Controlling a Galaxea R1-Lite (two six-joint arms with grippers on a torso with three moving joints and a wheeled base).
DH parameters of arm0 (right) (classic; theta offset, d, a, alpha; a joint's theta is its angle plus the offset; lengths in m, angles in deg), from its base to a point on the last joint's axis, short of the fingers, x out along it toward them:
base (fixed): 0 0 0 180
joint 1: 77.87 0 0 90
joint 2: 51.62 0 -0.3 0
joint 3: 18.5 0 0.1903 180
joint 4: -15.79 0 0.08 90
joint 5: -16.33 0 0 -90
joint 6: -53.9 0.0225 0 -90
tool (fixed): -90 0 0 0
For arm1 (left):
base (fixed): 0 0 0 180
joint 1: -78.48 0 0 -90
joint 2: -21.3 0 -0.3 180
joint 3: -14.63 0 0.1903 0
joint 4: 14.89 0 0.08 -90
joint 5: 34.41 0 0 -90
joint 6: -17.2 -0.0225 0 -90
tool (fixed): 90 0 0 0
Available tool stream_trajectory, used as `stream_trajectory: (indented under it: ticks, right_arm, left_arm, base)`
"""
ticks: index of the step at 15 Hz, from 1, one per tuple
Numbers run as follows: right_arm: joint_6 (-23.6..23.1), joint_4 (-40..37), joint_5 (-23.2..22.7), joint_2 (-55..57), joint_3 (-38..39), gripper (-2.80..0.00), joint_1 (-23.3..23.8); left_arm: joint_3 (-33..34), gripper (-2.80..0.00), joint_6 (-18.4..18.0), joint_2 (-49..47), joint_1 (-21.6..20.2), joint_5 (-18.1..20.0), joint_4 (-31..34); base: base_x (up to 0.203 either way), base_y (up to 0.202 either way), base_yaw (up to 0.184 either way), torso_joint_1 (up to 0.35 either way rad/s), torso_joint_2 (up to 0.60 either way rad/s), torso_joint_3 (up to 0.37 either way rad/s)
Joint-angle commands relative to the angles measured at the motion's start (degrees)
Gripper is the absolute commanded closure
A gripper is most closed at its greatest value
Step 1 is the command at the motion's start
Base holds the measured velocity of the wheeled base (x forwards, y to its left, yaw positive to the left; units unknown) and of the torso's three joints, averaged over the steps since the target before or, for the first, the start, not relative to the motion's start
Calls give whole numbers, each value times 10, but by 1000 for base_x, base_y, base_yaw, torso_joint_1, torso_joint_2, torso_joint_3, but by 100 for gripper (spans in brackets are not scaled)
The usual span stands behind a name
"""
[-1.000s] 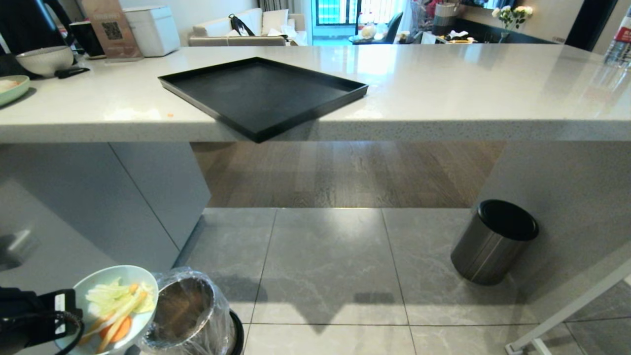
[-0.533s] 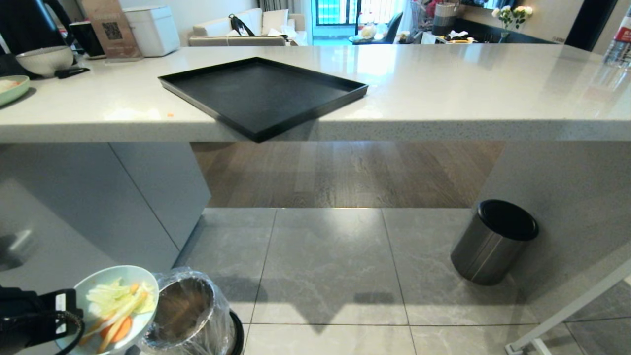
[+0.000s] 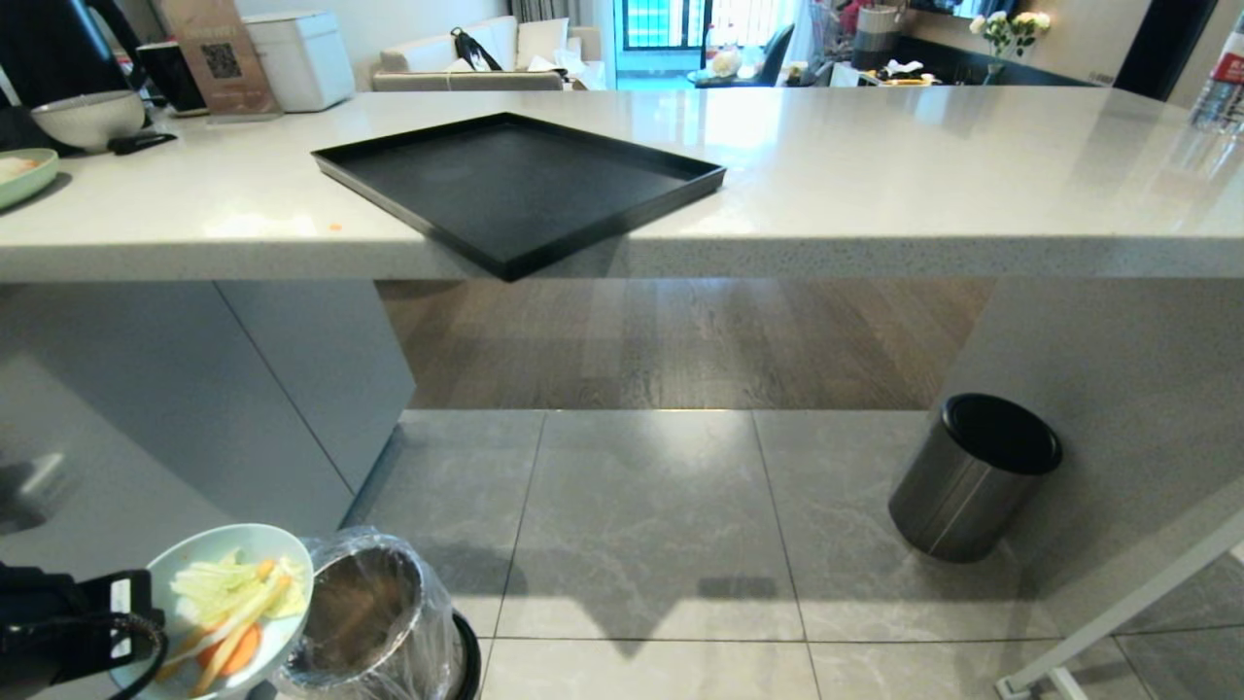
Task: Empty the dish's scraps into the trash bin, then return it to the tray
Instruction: Move the bowl over the trash can
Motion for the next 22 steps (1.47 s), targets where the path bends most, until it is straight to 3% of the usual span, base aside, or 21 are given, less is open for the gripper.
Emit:
stream_trajectory:
  ticks: [1,4,14,22]
  right_arm:
    - [0,1,0,0,0,0,0]
    - [0,0,0,0,0,0,0]
    - [0,0,0,0,0,0,0]
    - [0,0,0,0,0,0,0]
  left_arm:
    - [0,0,1,1,0,0,1]
    - [0,0,1,3,1,0,1]
    - [0,0,1,6,2,-1,1]
    - [0,0,3,17,-2,-1,2]
  base:
    - [0,0,0,0,0,0]
    - [-2,-3,28,4,1,1]
    - [-3,-8,162,4,3,4]
    - [0,-1,7,0,0,1]
